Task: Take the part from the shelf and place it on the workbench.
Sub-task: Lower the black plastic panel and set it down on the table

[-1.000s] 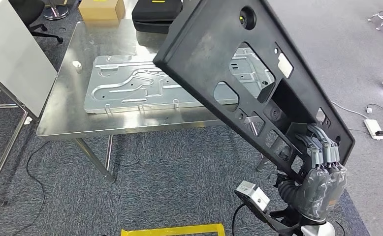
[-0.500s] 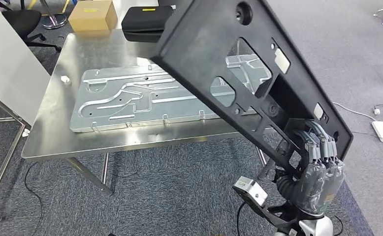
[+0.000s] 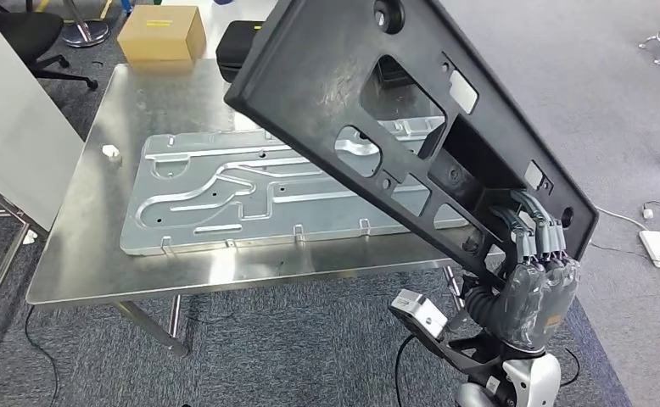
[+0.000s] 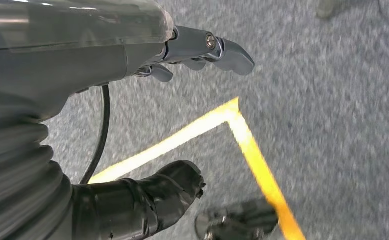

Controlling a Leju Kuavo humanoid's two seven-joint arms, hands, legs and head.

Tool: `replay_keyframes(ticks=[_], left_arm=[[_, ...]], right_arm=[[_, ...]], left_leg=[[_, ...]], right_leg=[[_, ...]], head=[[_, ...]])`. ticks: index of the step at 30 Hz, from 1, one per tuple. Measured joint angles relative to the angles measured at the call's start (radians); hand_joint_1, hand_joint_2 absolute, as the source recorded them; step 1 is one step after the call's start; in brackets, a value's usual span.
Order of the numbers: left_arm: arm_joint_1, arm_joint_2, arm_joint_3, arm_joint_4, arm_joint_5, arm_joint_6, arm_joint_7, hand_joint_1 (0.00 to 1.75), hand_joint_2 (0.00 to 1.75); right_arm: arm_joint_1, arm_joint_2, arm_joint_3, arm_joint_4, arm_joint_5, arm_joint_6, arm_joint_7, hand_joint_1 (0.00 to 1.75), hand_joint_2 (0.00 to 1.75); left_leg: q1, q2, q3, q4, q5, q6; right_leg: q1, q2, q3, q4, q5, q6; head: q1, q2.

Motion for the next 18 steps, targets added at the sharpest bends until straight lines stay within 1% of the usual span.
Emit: replay_keyframes(ticks=[1,2,3,4,5,6,7,8,9,11,12,13,14,15,16,17,18], left_arm=[[0.000,0.000,0.000,0.000,0.000,0.001,0.000,0.00,1.75],[0.000,0.001,0.000,0.000,0.000,0.001,0.000,0.00,1.75],[0.001,0.001,0.000,0.000,0.000,0.001,0.000,0.00,1.75],[0.001,0.001,0.000,0.000,0.000,0.001,0.000,0.00,1.75],[0.003,-0.001,0.000,0.000,0.000,0.001,0.000,0.00,1.75],[0.004,-0.003,0.000,0.001,0.000,0.001,0.000,0.00,1.75],[0.004,-0.005,0.000,0.001,0.000,0.001,0.000,0.00,1.75],[0.004,-0.007,0.000,0.001,0.000,0.001,0.000,0.00,1.75],[0.003,-0.007,0.000,0.002,0.000,0.001,0.001,0.00,1.75],[0.001,-0.006,0.000,0.001,0.000,0.003,0.002,0.00,1.75],[0.000,-0.006,0.000,0.001,0.000,0.005,0.004,0.00,1.75],[-0.002,-0.006,0.000,0.001,0.001,0.008,0.006,0.00,1.75],[-0.003,-0.006,0.000,0.001,0.001,0.012,0.009,0.00,1.75],[-0.005,-0.006,0.000,0.001,0.001,0.016,0.011,0.00,1.75],[-0.005,-0.006,0.000,0.002,0.000,0.020,0.013,0.00,1.75],[-0.005,-0.006,0.000,0.002,0.000,0.022,0.014,0.00,1.75],[-0.005,-0.006,0.000,0.001,0.001,0.022,0.015,0.00,1.75]], right_arm=[[0.000,-0.004,0.003,0.002,0.000,0.000,0.005,1.75,1.75],[0.000,-0.007,0.005,0.004,0.000,0.000,0.008,1.75,1.75],[0.000,-0.010,0.007,0.006,0.000,0.000,0.010,1.75,1.75],[0.000,-0.012,0.008,0.007,0.000,0.000,0.012,1.75,1.75],[0.000,-0.014,0.009,0.008,0.000,0.000,0.012,1.75,1.75],[0.000,-0.016,0.010,0.009,0.000,0.000,0.013,1.75,1.75],[-0.001,-0.017,0.011,0.010,0.000,0.000,0.013,1.75,1.75],[0.000,-0.019,0.013,0.012,0.001,0.000,0.013,1.75,1.75],[-0.001,-0.020,0.016,0.012,0.001,0.000,0.014,1.75,1.75],[-0.003,-0.021,0.019,0.013,0.001,0.000,0.016,1.75,1.75],[-0.004,-0.021,0.019,0.013,0.001,0.000,0.017,1.75,1.75],[-0.006,-0.022,0.021,0.013,0.001,0.000,0.018,1.75,1.75],[-0.008,-0.022,0.023,0.013,0.001,0.000,0.019,1.75,1.75],[-0.009,-0.022,0.025,0.014,0.001,0.000,0.020,1.75,1.75],[-0.010,-0.023,0.027,0.014,0.001,0.000,0.021,1.75,1.75],[-0.010,-0.023,0.029,0.015,0.001,0.000,0.023,1.75,1.75],[-0.010,-0.023,0.030,0.017,0.001,0.000,0.026,1.75,1.75]], left_leg=[[-0.001,-0.001,0.008,0.000,-0.008,0.001],[-0.002,-0.002,0.019,0.000,-0.018,0.000],[-0.003,-0.003,0.032,0.000,-0.028,-0.001],[-0.004,-0.004,0.047,0.000,-0.039,-0.002],[-0.005,-0.004,0.059,-0.001,-0.050,-0.004],[-0.006,-0.006,0.069,-0.002,-0.059,-0.006],[-0.006,-0.006,0.074,-0.003,-0.067,-0.011],[-0.007,-0.007,0.078,-0.003,-0.071,-0.016],[-0.007,-0.007,0.083,-0.003,-0.072,-0.022],[-0.008,-0.004,0.086,0.009,-0.074,-0.030],[-0.008,-0.003,0.076,0.032,-0.081,-0.034],[-0.007,-0.002,0.054,0.073,-0.096,-0.039],[-0.004,-0.002,0.021,0.128,-0.118,-0.044],[0.000,-0.001,-0.017,0.184,-0.142,-0.051],[0.003,-0.001,-0.052,0.227,-0.158,-0.056],[0.006,-0.001,-0.076,0.245,-0.156,-0.061],[0.009,0.000,-0.083,0.227,-0.130,-0.065]], right_leg=[[0.000,0.000,-0.039,0.041,-0.018,0.002],[0.000,0.000,-0.065,0.052,-0.019,0.002],[0.001,0.000,-0.075,0.030,-0.001,-0.001],[0.003,-0.001,-0.071,-0.019,0.040,-0.007],[0.007,-0.001,-0.062,-0.081,0.098,-0.017],[0.012,-0.002,-0.056,-0.130,0.140,-0.027],[0.017,-0.003,-0.050,-0.164,0.173,-0.036],[0.021,-0.004,-0.049,-0.180,0.189,-0.044],[0.023,-0.003,-0.046,-0.185,0.185,-0.049],[0.017,-0.002,-0.026,-0.203,0.187,-0.057],[0.012,-0.003,-0.014,-0.211,0.185,-0.061],[0.009,-0.003,-0.003,-0.217,0.183,-0.064],[0.008,-0.004,0.004,-0.221,0.178,-0.067],[0.007,-0.005,0.008,-0.221,0.174,-0.069],[0.006,-0.004,0.013,-0.221,0.169,-0.070],[0.005,-0.003,0.018,-0.220,0.163,-0.069],[0.004,-0.001,0.026,-0.220,0.157,-0.067]], head=[[0.000,0.000],[0.000,0.000],[0.000,0.000],[0.000,0.000],[0.000,0.000],[-0.001,0.000],[-0.002,0.000],[-0.003,0.000],[-0.005,0.000],[-0.005,0.000],[-0.005,0.000],[-0.006,0.000],[-0.006,0.000],[-0.007,0.000],[-0.006,0.000],[-0.007,0.000],[-0.007,0.000]])
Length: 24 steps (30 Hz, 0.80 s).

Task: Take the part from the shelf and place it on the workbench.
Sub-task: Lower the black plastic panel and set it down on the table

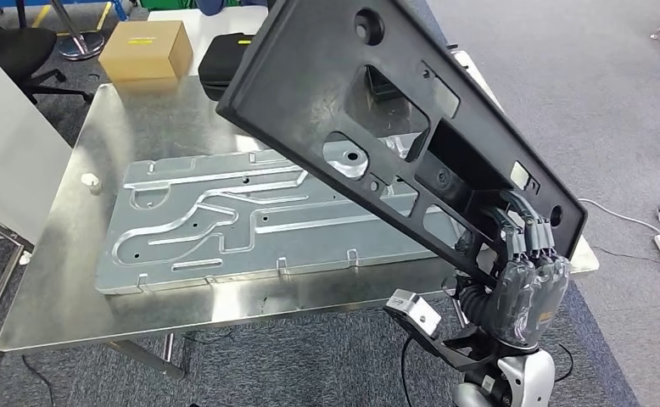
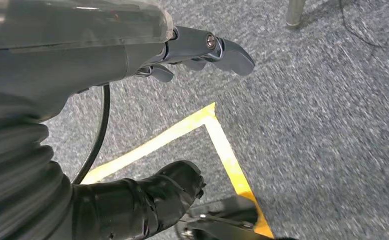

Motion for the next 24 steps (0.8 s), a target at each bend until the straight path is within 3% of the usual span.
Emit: replay_keyframes(ticks=[2,4,6,9,11,13,14,15,17,19,21,24], left_arm=[[0.001,0.000,0.000,0.000,0.001,-0.004,0.000,0.00,1.75],[-0.001,0.001,0.000,0.000,0.002,-0.010,-0.002,0.00,1.75],[-0.003,0.001,0.000,0.000,0.001,-0.019,-0.004,0.00,1.75],[-0.002,0.000,-0.001,0.000,0.000,-0.037,-0.011,0.00,1.75],[-0.004,0.000,-0.001,0.000,-0.001,-0.046,-0.015,0.00,1.75],[-0.005,0.001,-0.002,0.000,-0.001,-0.050,-0.017,0.00,1.75],[-0.005,0.002,-0.002,0.000,-0.002,-0.053,-0.019,0.00,1.75],[-0.005,0.002,-0.003,0.000,-0.002,-0.055,-0.021,0.00,1.75],[-0.006,0.001,-0.005,0.000,-0.003,-0.058,-0.024,0.00,1.75],[-0.009,-0.001,-0.011,0.000,-0.005,-0.054,-0.023,0.00,0.87],[-0.016,-0.004,-0.018,0.000,-0.007,-0.050,-0.018,0.00,0.00],[-0.028,-0.007,-0.025,0.000,-0.008,-0.045,-0.009,0.00,0.00]], right_arm=[[-0.002,0.000,0.003,0.004,0.000,0.001,0.003,1.75,1.75],[-0.008,0.000,0.006,0.008,0.000,0.006,0.004,1.75,1.75],[-0.017,0.000,0.013,0.015,0.002,0.018,0.004,1.75,1.75],[-0.036,0.000,0.029,0.033,0.010,0.039,0.004,1.75,1.75],[-0.050,0.000,0.038,0.046,0.014,0.046,0.004,1.57,1.75],[-0.060,0.000,0.046,0.060,0.017,0.050,0.004,1.40,1.75],[-0.064,0.000,0.050,0.068,0.019,0.054,0.005,1.41,1.75],[-0.070,0.000,0.054,0.076,0.024,0.060,0.006,1.43,1.75],[-0.088,0.000,0.066,0.094,0.044,0.077,0.015,1.46,1.75],[-0.117,0.002,0.080,0.116,0.077,0.095,0.029,1.49,1.75],[-0.151,0.008,0.095,0.141,0.114,0.114,0.046,1.52,1.75],[-0.199,0.021,0.116,0.184,0.161,0.137,0.075,1.54,1.75]], left_leg=[[0.003,0.000,0.025,-0.113,0.095,-0.003],[-0.001,0.001,0.049,-0.206,0.136,0.002],[-0.006,0.001,0.051,-0.221,0.135,0.015],[0.000,0.003,0.055,-0.229,0.154,0.036],[0.003,0.005,0.057,-0.234,0.156,0.046],[0.002,0.004,0.058,-0.234,0.154,0.050],[0.002,0.004,0.059,-0.234,0.152,0.051],[0.001,0.003,0.061,-0.234,0.151,0.051],[0.001,0.002,0.069,-0.234,0.146,0.048],[-0.002,0.001,0.072,-0.232,0.142,0.041],[-0.005,0.001,0.069,-0.232,0.141,0.031],[-0.004,0.002,0.065,-0.221,0.130,0.015]], right_leg=[[-0.003,0.002,0.017,0.002,-0.014,0.007],[-0.003,0.002,0.026,0.006,-0.024,0.017],[-0.001,0.001,0.025,0.008,-0.030,0.028],[0.000,0.001,0.019,0.028,-0.050,0.043],[-0.004,0.000,-0.023,0.115,-0.098,0.052],[-0.007,-0.001,-0.090,0.238,-0.143,0.058],[-0.008,-0.001,-0.114,0.274,-0.145,0.060],[-0.009,-0.001,-0.121,0.274,-0.128,0.060],[-0.009,-0.001,-0.083,0.171,-0.050,0.054],[-0.003,-0.001,-0.035,0.055,0.001,0.045],[0.002,0.000,-0.022,0.017,0.003,0.039],[-0.005,-0.002,-0.018,0.004,0.008,0.027]], head=[[0.000,0.000],[-0.001,0.000],[-0.001,0.000],[-0.001,0.000],[0.000,0.000],[0.001,0.000],[0.001,0.000],[0.001,0.000],[0.001,0.000],[0.001,0.000],[0.000,0.000],[0.000,0.000]])
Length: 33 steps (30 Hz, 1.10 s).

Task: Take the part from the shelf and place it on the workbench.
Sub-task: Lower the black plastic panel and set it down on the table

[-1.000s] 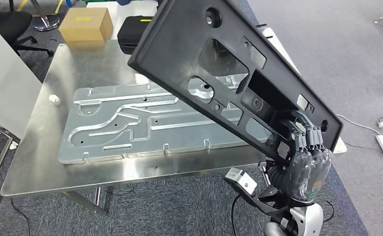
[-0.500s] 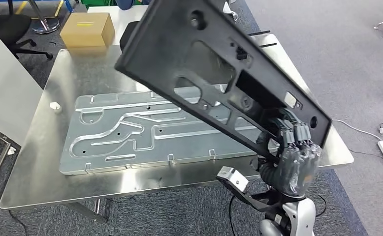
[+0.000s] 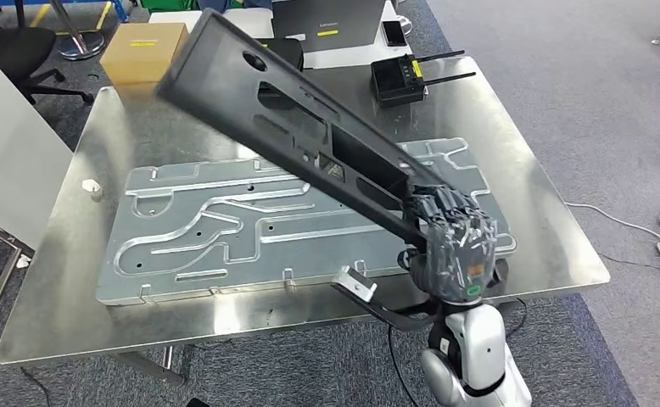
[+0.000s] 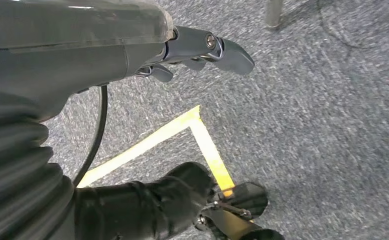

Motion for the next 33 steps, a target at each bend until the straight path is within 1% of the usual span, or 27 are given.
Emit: replay_keyframes(ticks=[1,2,4,5,6,7,9,10,11,14,15,16,17,19,20,21,22,23,24,25,26,27,28,30,31,32,33], left_arm=[[-0.004,0.000,-0.001,0.000,-0.001,0.002,0.003,0.00,0.00],[-0.006,0.000,-0.002,0.000,-0.001,0.003,0.007,0.00,0.00],[-0.009,-0.002,-0.007,0.000,-0.005,0.004,0.014,0.00,0.00],[-0.010,-0.003,-0.011,0.000,-0.007,0.004,0.018,0.00,0.00],[-0.011,-0.003,-0.016,0.000,-0.009,0.004,0.020,0.00,0.00],[-0.013,-0.004,-0.020,0.000,-0.011,0.004,0.023,0.00,0.00],[-0.019,-0.004,-0.026,0.000,-0.013,0.004,0.025,0.00,0.00],[-0.022,-0.004,-0.029,0.000,-0.014,0.003,0.026,0.00,0.00],[-0.025,-0.005,-0.032,0.000,-0.015,0.002,0.026,0.00,0.00],[-0.030,-0.007,-0.046,0.000,-0.017,-0.005,0.031,0.00,0.00],[-0.031,-0.008,-0.049,0.000,-0.017,-0.007,0.032,0.00,0.00],[-0.032,-0.009,-0.051,0.000,-0.017,-0.008,0.033,0.00,0.00],[-0.033,-0.009,-0.053,0.000,-0.017,-0.009,0.034,0.00,0.00],[-0.035,-0.010,-0.061,0.000,-0.017,-0.010,0.036,0.00,0.00],[-0.036,-0.010,-0.066,0.000,-0.018,-0.010,0.037,0.00,0.00],[-0.036,-0.010,-0.070,0.000,-0.018,-0.010,0.037,0.00,0.00],[-0.037,-0.010,-0.073,0.000,-0.018,-0.011,0.038,0.00,0.00],[-0.037,-0.011,-0.075,0.000,-0.019,-0.011,0.038,0.00,0.00],[-0.037,-0.013,-0.076,0.000,-0.019,-0.011,0.038,0.00,0.00],[-0.038,-0.014,-0.077,0.000,-0.019,-0.011,0.038,0.00,0.00],[-0.038,-0.016,-0.078,0.000,-0.020,-0.011,0.038,0.00,0.00],[-0.038,-0.017,-0.078,0.000,-0.020,-0.011,0.038,0.00,0.00],[-0.039,-0.017,-0.079,0.000,-0.020,-0.011,0.038,0.00,0.00],[-0.040,-0.017,-0.080,0.000,-0.020,-0.011,0.038,0.00,0.00],[-0.041,-0.017,-0.080,0.000,-0.020,-0.011,0.038,0.00,0.00],[-0.041,-0.017,-0.081,0.000,-0.020,-0.011,0.038,0.00,0.00],[-0.042,-0.017,-0.081,0.000,-0.020,-0.011,0.039,0.00,0.00]], right_arm=[[-0.015,0.005,0.006,0.014,0.012,0.006,0.008,1.55,1.75],[-0.031,0.009,0.011,0.027,0.023,0.014,0.014,1.57,1.75],[-0.064,0.016,0.025,0.062,0.049,0.037,0.032,1.58,1.75],[-0.082,0.019,0.035,0.085,0.060,0.050,0.043,1.58,1.75],[-0.099,0.021,0.047,0.109,0.068,0.061,0.054,1.59,1.75],[-0.115,0.023,0.059,0.132,0.073,0.070,0.067,1.60,1.75],[-0.151,0.027,0.087,0.178,0.077,0.081,0.097,1.61,1.75],[-0.172,0.028,0.104,0.202,0.078,0.089,0.116,1.62,1.75],[-0.192,0.029,0.121,0.226,0.078,0.095,0.134,1.63,1.75],[-0.242,0.029,0.169,0.293,0.079,0.110,0.177,1.64,1.75],[-0.256,0.030,0.181,0.314,0.080,0.114,0.189,1.64,1.75],[-0.271,0.031,0.192,0.334,0.080,0.117,0.200,1.64,1.75],[-0.285,0.031,0.203,0.353,0.080,0.120,0.211,1.64,1.75],[-0.315,0.031,0.228,0.396,0.080,0.130,0.233,1.66,1.75],[-0.327,0.032,0.243,0.419,0.080,0.135,0.243,1.66,1.75],[-0.337,0.033,0.257,0.441,0.080,0.141,0.252,1.66,1.75],[-0.346,0.033,0.268,0.459,0.080,0.145,0.258,1.66,1.75],[-0.353,0.035,0.277,0.474,0.080,0.147,0.261,1.66,1.75],[-0.361,0.036,0.284,0.485,0.080,0.148,0.263,1.66,1.75],[-0.370,0.038,0.291,0.494,0.080,0.149,0.264,1.66,1.75],[-0.378,0.040,0.296,0.503,0.080,0.149,0.265,1.66,1.75],[-0.384,0.041,0.300,0.510,0.080,0.149,0.266,1.66,1.75],[-0.388,0.043,0.303,0.516,0.080,0.149,0.266,1.66,1.75],[-0.393,0.045,0.306,0.527,0.080,0.149,0.267,1.66,1.75],[-0.396,0.047,0.307,0.531,0.080,0.149,0.267,1.65,1.75],[-0.398,0.050,0.308,0.535,0.080,0.149,0.267,1.65,1.75],[-0.401,0.052,0.309,0.539,0.080,0.149,0.267,1.65,1.75]], left_leg=[[0.000,0.000,-0.012,0.028,-0.019,-0.004],[0.002,0.000,-0.035,0.077,-0.047,-0.008],[0.003,0.000,-0.098,0.212,-0.105,-0.014],[0.003,0.000,-0.122,0.259,-0.116,-0.016],[0.004,0.000,-0.130,0.271,-0.107,-0.018],[0.004,0.000,-0.119,0.242,-0.079,-0.018],[0.005,0.001,-0.060,0.108,-0.010,-0.015],[0.005,0.000,-0.035,0.050,0.012,-0.012],[0.004,0.000,-0.020,0.013,0.022,-0.008],[0.003,-0.002,-0.018,-0.004,0.026,0.007],[0.005,-0.002,-0.018,-0.007,0.028,0.013],[0.006,-0.001,-0.017,-0.009,0.030,0.019],[0.008,-0.001,-0.017,-0.011,0.032,0.024],[0.007,-0.001,-0.017,-0.010,0.031,0.029],[0.007,0.000,-0.017,-0.010,0.031,0.030],[0.006,-0.001,-0.016,-0.010,0.030,0.030],[0.006,-0.002,-0.015,-0.010,0.029,0.030],[0.006,-0.003,-0.013,-0.010,0.029,0.030],[0.006,-0.004,-0.012,-0.010,0.027,0.029],[0.004,-0.005,-0.011,-0.009,0.026,0.026],[0.003,-0.005,-0.012,-0.009,0.026,0.023],[0.002,-0.004,-0.014,-0.009,0.026,0.019],[0.002,-0.004,-0.014,-0.011,0.027,0.013],[0.001,-0.002,-0.015,-0.008,0.021,0.003],[0.001,-0.002,-0.022,0.010,0.007,-0.001],[0.001,-0.001,-0.039,0.048,-0.016,-0.005],[0.003,-0.001,-0.065,0.106,-0.046,-0.009]], right_leg=[[-0.003,-0.002,0.002,-0.005,0.002,-0.006],[-0.004,-0.003,0.004,-0.007,0.004,-0.010],[-0.004,-0.004,0.003,-0.006,0.004,-0.015],[-0.003,-0.004,0.003,-0.006,0.004,-0.015],[-0.003,-0.003,0.003,-0.005,0.003,-0.015],[-0.003,-0.002,0.004,-0.003,0.003,-0.014],[-0.002,-0.001,0.003,0.002,-0.001,-0.009],[0.000,-0.001,0.001,0.006,-0.003,-0.005],[0.002,0.000,-0.002,0.009,-0.004,0.000],[0.004,0.000,-0.008,0.011,-0.003,0.013],[0.003,-0.001,-0.012,0.019,-0.010,0.018],[0.002,-0.001,-0.023,0.043,-0.026,0.023],[0.000,-0.002,-0.043,0.088,-0.052,0.027],[-0.002,-0.002,-0.105,0.219,-0.111,0.034],[-0.002,-0.002,-0.132,0.272,-0.126,0.035],[-0.002,-0.002,-0.144,0.293,-0.123,0.035],[-0.002,-0.002,-0.137,0.273,-0.099,0.033],[-0.001,-0.002,-0.111,0.215,-0.062,0.028],[0.001,-0.002,-0.078,0.143,-0.028,0.021],[0.005,-0.002,-0.049,0.077,-0.003,0.015],[0.008,-0.003,-0.028,0.033,0.009,0.009],[0.011,-0.003,-0.020,0.014,0.009,0.006],[0.013,-0.002,-0.018,0.009,0.008,0.004],[0.007,-0.002,-0.012,-0.002,0.012,-0.004],[0.003,-0.003,-0.008,-0.009,0.015,-0.009],[0.000,-0.004,-0.005,-0.015,0.017,-0.014],[0.000,-0.005,-0.003,-0.016,0.018,-0.017]], head=[[0.000,0.000],[0.000,0.000],[0.000,0.000],[0.000,0.000],[0.000,0.000],[0.000,0.000],[0.000,0.000],[0.000,0.000],[0.000,0.000],[0.000,0.000],[0.001,0.000],[0.001,0.000],[0.001,0.000],[0.001,0.000],[0.001,0.000],[0.001,0.000],[0.001,0.000],[0.001,0.000],[0.001,0.000],[0.001,0.000],[0.001,0.000],[0.001,0.000],[0.000,0.000],[0.000,0.000],[0.000,0.000],[0.000,0.000],[-0.001,0.000]])
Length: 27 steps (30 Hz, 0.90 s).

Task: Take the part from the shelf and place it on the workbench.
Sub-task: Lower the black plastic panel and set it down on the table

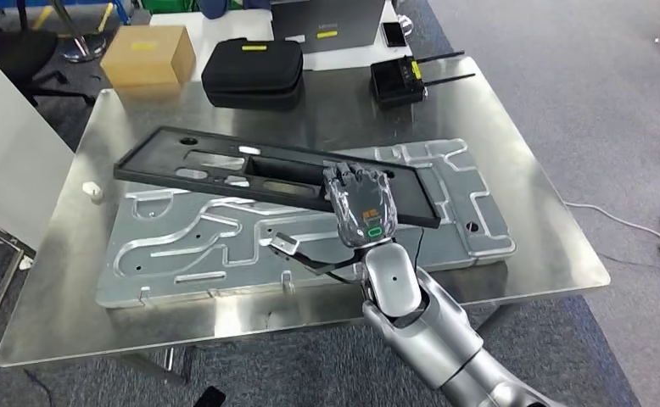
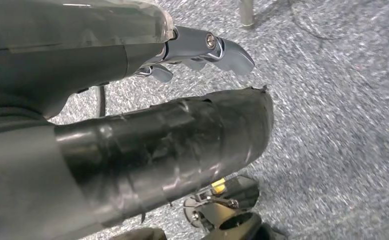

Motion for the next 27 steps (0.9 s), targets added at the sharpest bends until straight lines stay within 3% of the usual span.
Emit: replay_keyframes(ticks=[2,3,4,6,8,13,15,17,18,19,20,22,24,26,27], left_arm=[[0.001,0.000,-0.001,0.000,0.000,0.000,0.001,0.00,0.00],[0.001,0.000,-0.002,0.000,0.000,0.000,0.002,0.00,0.00],[0.001,0.000,-0.003,0.000,0.000,0.000,0.004,0.00,0.00],[-0.001,0.000,-0.009,0.000,0.000,-0.001,0.008,0.00,0.00],[-0.005,0.000,-0.016,0.000,0.000,-0.004,0.010,0.00,0.00],[-0.008,0.000,-0.030,0.000,0.002,-0.009,0.012,0.00,0.00],[-0.009,0.000,-0.038,0.000,0.005,-0.011,0.013,0.00,0.00],[-0.009,0.000,-0.042,0.000,0.007,-0.012,0.013,0.00,0.00],[-0.008,0.000,-0.043,0.000,0.009,-0.013,0.013,0.00,0.00],[-0.008,0.000,-0.045,0.000,0.010,-0.013,0.013,0.00,0.00],[-0.009,0.000,-0.047,0.000,0.013,-0.014,0.013,0.00,0.00],[-0.010,-0.001,-0.054,0.000,0.018,-0.014,0.013,0.00,0.00],[-0.011,-0.002,-0.062,0.000,0.023,-0.013,0.014,0.00,0.00],[-0.010,-0.002,-0.066,0.000,0.027,-0.012,0.014,0.00,0.00],[-0.009,-0.001,-0.067,0.000,0.028,-0.011,0.015,0.00,0.00]], right_arm=[[-0.002,0.006,0.002,0.010,0.000,0.006,-0.002,1.66,1.75],[-0.004,0.009,0.002,0.020,0.000,0.013,-0.003,1.67,1.75],[-0.006,0.014,0.002,0.033,0.000,0.023,-0.004,1.66,1.75],[-0.019,0.027,0.002,0.073,0.000,0.042,-0.005,1.65,1.75],[-0.040,0.040,0.002,0.128,0.000,0.052,0.002,1.64,1.75],[-0.095,0.052,-0.011,0.300,0.000,0.052,0.048,1.68,1.75],[-0.112,0.052,-0.022,0.359,0.000,0.054,0.063,1.67,1.75],[-0.121,0.052,-0.030,0.411,0.000,0.060,0.079,1.68,1.75],[-0.123,0.052,-0.031,0.435,0.000,0.067,0.089,1.68,1.75],[-0.125,0.052,-0.031,0.456,0.000,0.077,0.100,1.68,1.75],[-0.129,0.052,-0.031,0.475,0.000,0.091,0.112,1.66,1.75],[-0.145,0.052,-0.031,0.507,0.000,0.123,0.137,1.59,1.75],[-0.163,0.052,-0.029,0.535,0.000,0.149,0.156,0.89,1.75],[-0.171,0.051,-0.029,0.557,0.000,0.157,0.166,0.11,1.75],[-0.171,0.051,-0.028,0.565,0.000,0.156,0.169,0.00,1.75]], left_leg=[[0.003,0.000,-0.061,0.126,-0.048,-0.008],[0.005,0.000,-0.077,0.155,-0.049,-0.011],[0.007,0.001,-0.075,0.147,-0.031,-0.014],[0.012,0.002,-0.022,0.030,0.037,-0.017],[0.011,0.001,0.028,-0.077,0.073,-0.012],[0.011,-0.004,0.036,-0.106,0.080,0.018],[0.013,-0.002,0.037,-0.110,0.084,0.028],[0.011,-0.001,0.036,-0.110,0.083,0.031],[0.010,-0.001,0.036,-0.110,0.083,0.032],[0.010,-0.001,0.037,-0.110,0.082,0.032],[0.009,-0.002,0.038,-0.110,0.082,0.032],[0.007,-0.003,0.041,-0.110,0.080,0.030],[0.004,-0.003,0.040,-0.109,0.080,0.024],[0.002,-0.003,0.040,-0.113,0.082,0.014],[0.003,-0.002,0.041,-0.114,0.081,0.009]], right_leg=[[0.000,0.000,0.000,0.002,-0.001,-0.003],[0.000,0.000,0.000,0.004,-0.003,-0.003],[0.000,0.001,0.000,0.007,-0.004,-0.002],[-0.002,0.003,-0.001,0.017,-0.011,0.003],[0.000,0.006,-0.006,0.030,-0.017,0.014],[0.001,0.005,-0.017,0.047,-0.030,0.038],[-0.002,0.004,-0.056,0.131,-0.079,0.047],[-0.003,0.004,-0.118,0.260,-0.134,0.053],[-0.004,0.004,-0.138,0.300,-0.141,0.054],[-0.004,0.004,-0.142,0.303,-0.129,0.053],[-0.003,0.004,-0.125,0.264,-0.099,0.050],[-0.001,0.004,-0.061,0.129,-0.031,0.039],[0.005,0.005,-0.021,0.041,-0.007,0.031],[0.009,0.005,-0.016,0.025,-0.010,0.026],[0.007,0.004,-0.012,0.020,-0.007,0.022]], head=[[0.000,0.000],[0.000,0.000],[0.000,0.000],[0.000,0.000],[0.000,0.000],[0.002,0.000],[0.002,0.000],[0.002,0.000],[0.002,0.000],[0.002,0.000],[0.002,0.000],[0.002,0.000],[0.001,0.000],[0.001,0.000],[0.001,0.000]])
